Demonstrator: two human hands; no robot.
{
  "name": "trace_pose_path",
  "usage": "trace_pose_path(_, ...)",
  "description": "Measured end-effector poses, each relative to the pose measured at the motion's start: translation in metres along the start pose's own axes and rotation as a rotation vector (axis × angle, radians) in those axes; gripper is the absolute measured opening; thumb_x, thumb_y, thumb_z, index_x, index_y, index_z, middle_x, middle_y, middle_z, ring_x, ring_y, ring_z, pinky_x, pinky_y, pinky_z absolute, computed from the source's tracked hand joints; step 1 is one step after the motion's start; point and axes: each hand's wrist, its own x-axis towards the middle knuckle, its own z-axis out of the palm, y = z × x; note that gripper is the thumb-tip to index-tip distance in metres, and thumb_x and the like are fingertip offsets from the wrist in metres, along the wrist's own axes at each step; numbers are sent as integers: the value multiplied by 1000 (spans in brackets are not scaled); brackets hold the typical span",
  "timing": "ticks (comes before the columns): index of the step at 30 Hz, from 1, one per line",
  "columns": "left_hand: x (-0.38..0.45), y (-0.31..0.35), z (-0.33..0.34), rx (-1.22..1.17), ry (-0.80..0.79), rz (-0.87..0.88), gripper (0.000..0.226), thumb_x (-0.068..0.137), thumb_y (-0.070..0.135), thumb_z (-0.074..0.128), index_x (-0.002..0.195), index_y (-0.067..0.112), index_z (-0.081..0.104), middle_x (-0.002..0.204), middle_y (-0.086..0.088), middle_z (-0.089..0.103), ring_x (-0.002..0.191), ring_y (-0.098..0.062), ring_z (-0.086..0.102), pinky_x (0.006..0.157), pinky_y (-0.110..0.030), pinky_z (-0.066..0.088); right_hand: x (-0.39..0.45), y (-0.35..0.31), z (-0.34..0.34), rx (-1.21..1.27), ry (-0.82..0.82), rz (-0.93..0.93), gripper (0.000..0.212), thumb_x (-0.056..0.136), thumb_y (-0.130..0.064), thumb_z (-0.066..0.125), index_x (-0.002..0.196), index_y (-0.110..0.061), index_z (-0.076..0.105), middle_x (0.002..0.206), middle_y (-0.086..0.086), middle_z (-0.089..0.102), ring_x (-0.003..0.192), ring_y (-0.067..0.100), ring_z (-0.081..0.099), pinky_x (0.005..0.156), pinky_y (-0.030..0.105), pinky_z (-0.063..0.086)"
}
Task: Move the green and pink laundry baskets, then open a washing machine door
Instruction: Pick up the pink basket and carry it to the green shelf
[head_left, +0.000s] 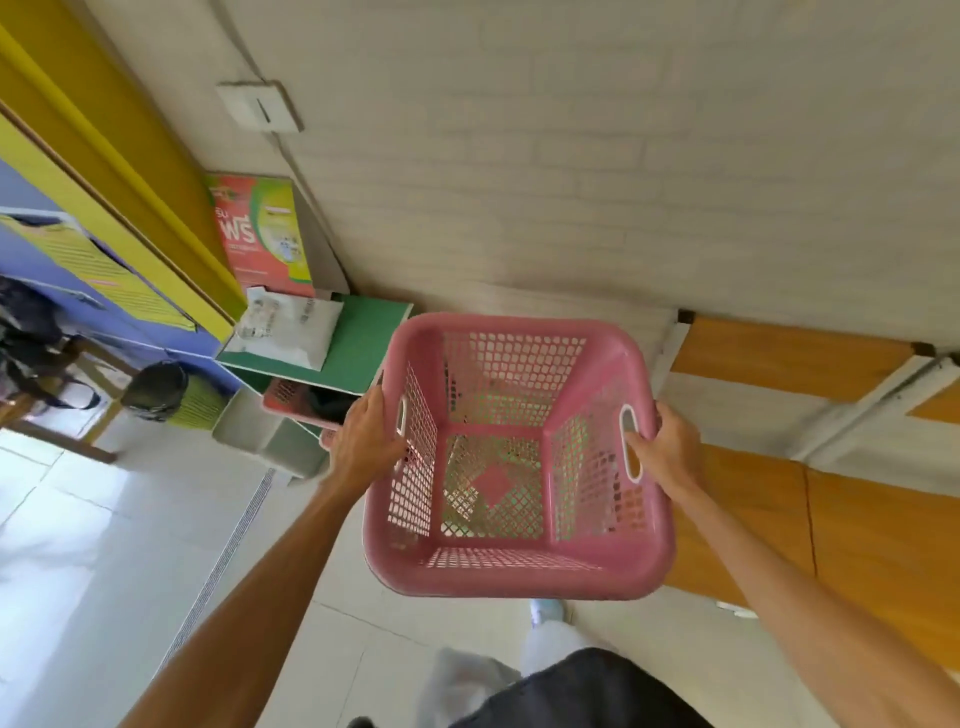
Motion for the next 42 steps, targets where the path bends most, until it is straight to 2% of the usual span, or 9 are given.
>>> trace_pose_path(4,55,-7,11,14,-58,107,44,71,26,77,94,22,39,86,4,49,77,-22,54,64,-45,55,4,5,11,-39,33,100,17,79,-22,75,92,-21,64,76,-6,65,63,7,62,51,24,49)
trace_pose_path(13,151,-18,31,-59,-214,257,44,74,18,75,96,24,37,83,4,51,71,-19,58,61,-46,59,-5,-15,41,6,127,288,20,81,-19,75,97,-19,62,78,-8,65,70,14,65,56,26,46)
trace_pose_path(20,182,-36,33,-136,-238,262,43,71,8,65,94,25,33,88,2,49,79,-27,57,60,-49,56,4,-48,72,-138,196,338,16,87,-32,67,91,-17,62,74,0,65,62,17,60,49,26,40)
trace_pose_path(23,181,-44,47,-156,-279,261,46,74,3,63,106,19,34,99,-2,50,88,-31,58,66,-49,55,13,-35,81,-197,185,339,29,81,-42,62,95,-17,64,77,1,66,63,18,61,53,33,50)
trace_pose_path(26,184,-51,66,-160,-331,231,59,76,7,57,129,9,32,129,-18,49,110,-41,58,78,-55,57,15,-17,90,-280,144,404,31,82,-41,65,100,-16,64,81,1,66,64,20,63,55,39,56)
trace_pose_path(31,183,-54,83,-13,-386,248,81,89,8,52,156,-1,7,164,-23,13,150,-38,21,118,-52,31,17,-4,105,-410,98,499,38,84,-34,71,112,-12,59,98,8,66,77,26,64,58,34,51)
trace_pose_path(34,187,-61,99,79,-419,263,82,94,15,51,156,-3,0,165,-24,6,152,-39,14,121,-49,25,21,1,116,-418,85,501,42,86,-32,70,119,-10,56,102,10,65,83,29,65,62,40,56)
trace_pose_path(38,189,-74,127,138,-457,213,87,93,24,56,155,-1,2,164,-22,13,150,-40,21,117,-52,33,28,14,132,-429,43,490,43,86,-30,70,120,-8,54,100,10,65,81,28,65,62,39,56)
trace_pose_path(42,189,-83,164,97,-469,148,82,93,17,56,155,1,5,163,-20,18,149,-37,23,114,-54,35,38,28,146,-453,8,482,43,86,-29,72,118,-5,55,97,9,66,70,21,56,48,24,37)
